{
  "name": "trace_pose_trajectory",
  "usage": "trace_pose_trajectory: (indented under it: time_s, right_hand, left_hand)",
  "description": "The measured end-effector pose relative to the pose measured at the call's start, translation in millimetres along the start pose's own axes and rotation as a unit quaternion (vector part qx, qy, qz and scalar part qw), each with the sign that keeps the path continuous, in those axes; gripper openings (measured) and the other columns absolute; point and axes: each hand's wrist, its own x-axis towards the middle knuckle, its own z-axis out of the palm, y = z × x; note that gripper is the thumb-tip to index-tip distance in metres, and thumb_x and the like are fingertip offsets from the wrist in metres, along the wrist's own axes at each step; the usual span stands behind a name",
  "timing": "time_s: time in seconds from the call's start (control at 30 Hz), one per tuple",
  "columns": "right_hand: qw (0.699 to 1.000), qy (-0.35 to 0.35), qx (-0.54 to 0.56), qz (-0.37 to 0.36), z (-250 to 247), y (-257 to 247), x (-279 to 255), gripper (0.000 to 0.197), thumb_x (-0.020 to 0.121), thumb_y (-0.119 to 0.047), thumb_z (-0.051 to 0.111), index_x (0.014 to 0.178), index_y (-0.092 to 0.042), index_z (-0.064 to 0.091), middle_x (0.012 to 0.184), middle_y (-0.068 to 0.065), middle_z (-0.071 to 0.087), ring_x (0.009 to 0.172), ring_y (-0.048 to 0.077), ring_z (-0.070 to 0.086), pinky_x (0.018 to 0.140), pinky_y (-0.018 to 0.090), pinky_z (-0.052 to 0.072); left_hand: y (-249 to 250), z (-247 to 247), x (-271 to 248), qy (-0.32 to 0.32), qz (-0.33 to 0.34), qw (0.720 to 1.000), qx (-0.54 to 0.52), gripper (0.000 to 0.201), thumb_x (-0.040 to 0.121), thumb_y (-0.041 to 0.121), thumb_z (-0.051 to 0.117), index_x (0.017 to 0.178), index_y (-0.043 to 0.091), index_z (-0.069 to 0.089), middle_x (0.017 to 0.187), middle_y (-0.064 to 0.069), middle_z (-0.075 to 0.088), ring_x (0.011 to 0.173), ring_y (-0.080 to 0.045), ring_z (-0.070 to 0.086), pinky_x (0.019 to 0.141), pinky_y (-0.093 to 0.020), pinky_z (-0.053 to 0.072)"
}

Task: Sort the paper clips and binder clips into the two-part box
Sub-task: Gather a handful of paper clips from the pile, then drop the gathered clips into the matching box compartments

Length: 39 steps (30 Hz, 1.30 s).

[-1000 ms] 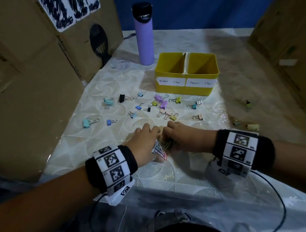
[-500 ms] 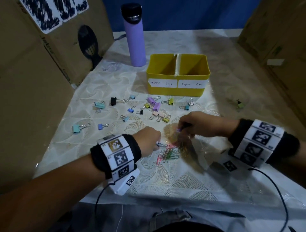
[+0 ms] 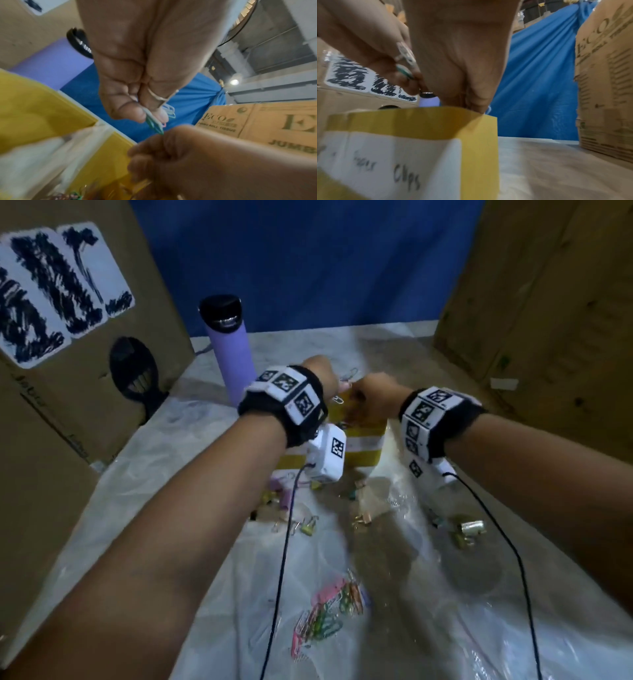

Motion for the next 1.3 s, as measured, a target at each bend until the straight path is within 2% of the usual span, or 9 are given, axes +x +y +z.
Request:
trace_pose_trajectory:
  time_s: [0.2, 0.37, 0.47, 0.53, 0.7, 0.83, 1.0, 1.13, 1.3]
  right_hand:
    - [0.996, -0.007, 0.091, -0.016, -14.3, 15.1, -5.5, 0.031, 0.088, -0.004, 0.046, 0.114, -0.005, 0.062, 0.117, 0.017, 0.064, 0.107, 0.031, 0.058, 0.091, 0.033, 0.044]
    - [0.988, 0.068, 0.102, -0.09, -8.1, 9.7, -69.9, 0.019, 0.084, -0.006, 0.056, 0.101, -0.007, 0.064, 0.099, 0.014, 0.069, 0.093, 0.029, 0.063, 0.071, 0.017, 0.036]
    - [0.975, -0.121, 0.066, -0.174, 23.8, -7.6, -119.0, 0.023, 0.079, -0.013, 0.068, 0.101, -0.008, 0.065, 0.101, 0.01, 0.068, 0.087, 0.018, 0.059, 0.068, 0.013, 0.032]
    - [0.949, -0.229, 0.031, -0.215, 51.6, -17.9, -140.9, 0.032, 0.075, -0.017, 0.072, 0.104, -0.009, 0.061, 0.105, 0.009, 0.063, 0.088, 0.021, 0.057, 0.073, 0.024, 0.041]
    - [0.935, -0.227, 0.09, -0.256, 86.7, -36.6, -154.2, 0.033, 0.071, -0.015, 0.068, 0.099, -0.013, 0.052, 0.104, 0.01, 0.053, 0.088, 0.026, 0.055, 0.08, 0.039, 0.051]
    - [0.921, -0.243, 0.083, -0.292, 87.5, -54.1, -149.3, 0.047, 0.066, -0.014, 0.076, 0.106, -0.01, 0.052, 0.11, 0.011, 0.053, 0.097, 0.025, 0.052, 0.082, 0.033, 0.046]
    - [0.907, -0.238, 0.114, -0.329, 90.3, -65.7, -151.2, 0.045, 0.063, -0.015, 0.08, 0.101, -0.006, 0.058, 0.106, 0.013, 0.057, 0.09, 0.02, 0.051, 0.071, 0.021, 0.033]
    - [0.908, -0.199, 0.135, -0.342, 92.4, -63.1, -156.7, 0.026, 0.069, -0.004, 0.071, 0.094, -0.006, 0.065, 0.1, 0.013, 0.065, 0.091, 0.024, 0.06, 0.08, 0.029, 0.047]
    - [0.92, -0.169, 0.1, -0.339, 98.1, -66.5, -162.1, 0.013, 0.076, -0.01, 0.069, 0.088, -0.007, 0.067, 0.093, 0.013, 0.067, 0.086, 0.026, 0.06, 0.072, 0.021, 0.037]
  left_hand:
    - [5.9, 24.8, 39.7, 0.044, -0.028, 0.998, -0.046, 0.037, 0.088, 0.028, 0.059, 0.108, -0.002, 0.063, 0.116, -0.016, 0.066, 0.108, -0.033, 0.061, 0.09, -0.036, 0.048]
    - [-7.1, 23.4, -16.7, 0.037, 0.066, 0.995, -0.058, 0.035, 0.089, 0.024, 0.06, 0.116, 0.002, 0.062, 0.117, -0.016, 0.065, 0.109, -0.029, 0.06, 0.087, -0.031, 0.048]
    - [-31.5, 24.1, -75.4, 0.037, 0.114, 0.991, -0.06, 0.026, 0.087, 0.019, 0.062, 0.111, 0.008, 0.066, 0.106, -0.011, 0.07, 0.102, -0.024, 0.063, 0.087, -0.03, 0.049]
    - [-53.2, 36.0, -118.8, -0.03, 0.103, 0.994, -0.016, 0.016, 0.086, 0.023, 0.062, 0.095, 0.014, 0.071, 0.09, -0.003, 0.07, 0.095, -0.021, 0.065, 0.084, -0.03, 0.049]
    - [-77.0, 82.0, -219.8, -0.236, -0.041, 0.967, 0.08, 0.055, 0.088, 0.056, 0.039, 0.103, 0.006, 0.057, 0.116, -0.014, 0.058, 0.102, -0.023, 0.056, 0.086, -0.032, 0.043]
    - [-47.9, 114.6, -251.0, -0.25, -0.114, 0.951, 0.142, 0.088, 0.088, 0.063, 0.029, 0.142, -0.006, 0.019, 0.151, -0.029, 0.014, 0.141, -0.039, 0.018, 0.117, -0.043, 0.021]
    - [-29.2, 140.2, -245.8, -0.191, -0.159, 0.955, 0.163, 0.071, 0.087, 0.055, 0.045, 0.129, -0.002, 0.04, 0.134, -0.023, 0.041, 0.126, -0.037, 0.037, 0.108, -0.042, 0.031]
    - [-29.4, 138.6, -244.6, -0.14, -0.119, 0.974, 0.133, 0.027, 0.095, 0.018, 0.046, 0.116, 0.003, 0.055, 0.121, -0.016, 0.056, 0.115, -0.03, 0.05, 0.095, -0.034, 0.042]
    - [-37.6, 138.6, -245.5, -0.115, -0.111, 0.984, 0.074, 0.026, 0.093, 0.003, 0.046, 0.114, 0.0, 0.062, 0.116, -0.018, 0.062, 0.109, -0.028, 0.059, 0.096, -0.033, 0.046]
